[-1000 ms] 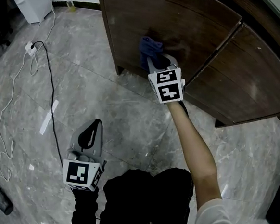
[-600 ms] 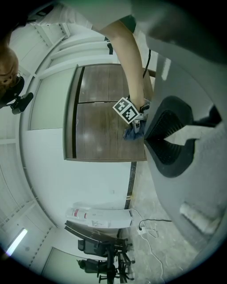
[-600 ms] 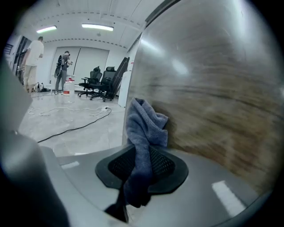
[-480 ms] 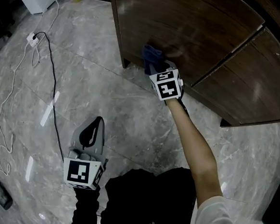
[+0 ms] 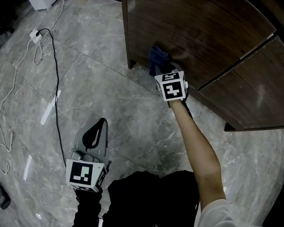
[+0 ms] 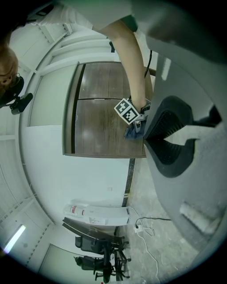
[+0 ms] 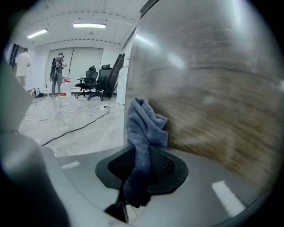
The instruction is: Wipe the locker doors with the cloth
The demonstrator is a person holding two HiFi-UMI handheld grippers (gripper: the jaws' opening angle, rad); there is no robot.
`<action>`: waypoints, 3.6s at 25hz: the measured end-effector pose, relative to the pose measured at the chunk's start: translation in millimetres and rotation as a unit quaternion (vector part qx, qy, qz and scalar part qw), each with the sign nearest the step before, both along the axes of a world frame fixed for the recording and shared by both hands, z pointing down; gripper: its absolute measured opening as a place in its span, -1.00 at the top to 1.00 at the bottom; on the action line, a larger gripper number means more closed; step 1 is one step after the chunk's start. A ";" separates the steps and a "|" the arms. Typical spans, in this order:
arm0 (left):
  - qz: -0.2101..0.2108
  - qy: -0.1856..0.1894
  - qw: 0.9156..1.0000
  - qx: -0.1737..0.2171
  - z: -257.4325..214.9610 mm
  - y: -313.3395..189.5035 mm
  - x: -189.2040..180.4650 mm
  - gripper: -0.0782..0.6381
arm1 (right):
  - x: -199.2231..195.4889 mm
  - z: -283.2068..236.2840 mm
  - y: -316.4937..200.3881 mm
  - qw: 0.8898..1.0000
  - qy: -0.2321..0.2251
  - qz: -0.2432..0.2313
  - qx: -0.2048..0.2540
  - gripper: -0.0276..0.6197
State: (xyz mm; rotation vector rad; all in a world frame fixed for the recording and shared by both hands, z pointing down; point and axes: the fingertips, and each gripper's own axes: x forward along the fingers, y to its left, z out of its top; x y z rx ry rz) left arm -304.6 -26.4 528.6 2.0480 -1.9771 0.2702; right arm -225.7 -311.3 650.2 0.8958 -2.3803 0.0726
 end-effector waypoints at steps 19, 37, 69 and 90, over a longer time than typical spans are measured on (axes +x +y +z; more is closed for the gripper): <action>0.001 0.001 1.000 0.023 -15.5 3.8 -1.2 0.78 | -30.2 -205.4 -8.3 0.990 -0.108 -0.018 0.086 0.64; 0.005 -0.001 0.999 0.041 -33.0 4.3 3.1 0.78 | -37.2 -344.2 -11.0 0.971 -0.197 -0.026 0.131 0.64; -0.026 0.003 1.000 0.009 -1.2 19.0 -39.0 0.78 | -87.0 -95.7 -11.4 0.992 -0.124 -0.012 0.001 0.64; -0.044 0.011 0.999 -0.005 13.3 27.3 -54.9 0.78 | -105.5 4.1 -9.7 0.995 -0.057 -0.015 -0.080 0.64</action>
